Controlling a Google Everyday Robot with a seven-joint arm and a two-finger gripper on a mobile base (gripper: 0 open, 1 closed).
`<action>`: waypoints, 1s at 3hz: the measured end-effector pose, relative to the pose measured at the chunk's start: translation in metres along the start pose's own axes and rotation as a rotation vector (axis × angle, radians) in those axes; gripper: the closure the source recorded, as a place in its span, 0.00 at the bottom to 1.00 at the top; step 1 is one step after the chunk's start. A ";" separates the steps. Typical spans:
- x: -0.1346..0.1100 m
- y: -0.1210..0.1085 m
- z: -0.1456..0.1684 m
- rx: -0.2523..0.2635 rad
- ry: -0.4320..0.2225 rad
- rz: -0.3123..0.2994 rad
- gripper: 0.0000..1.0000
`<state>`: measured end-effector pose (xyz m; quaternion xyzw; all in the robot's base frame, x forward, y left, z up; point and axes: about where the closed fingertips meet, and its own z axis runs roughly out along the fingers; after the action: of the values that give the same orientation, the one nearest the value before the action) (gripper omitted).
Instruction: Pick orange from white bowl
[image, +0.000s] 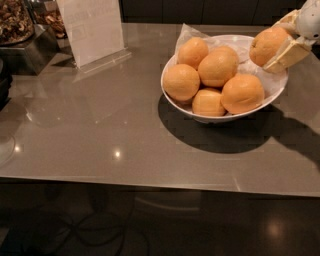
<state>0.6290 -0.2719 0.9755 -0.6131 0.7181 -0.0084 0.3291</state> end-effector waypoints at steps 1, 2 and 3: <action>-0.020 0.000 -0.042 0.093 -0.080 0.023 1.00; -0.038 0.012 -0.082 0.160 -0.187 0.058 1.00; -0.038 0.012 -0.081 0.160 -0.187 0.058 1.00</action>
Offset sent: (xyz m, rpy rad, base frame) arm -0.0864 0.0060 0.1141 0.2990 -0.2493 -0.0573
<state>0.5805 -0.2676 1.0517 -0.5621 0.6987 0.0013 0.4425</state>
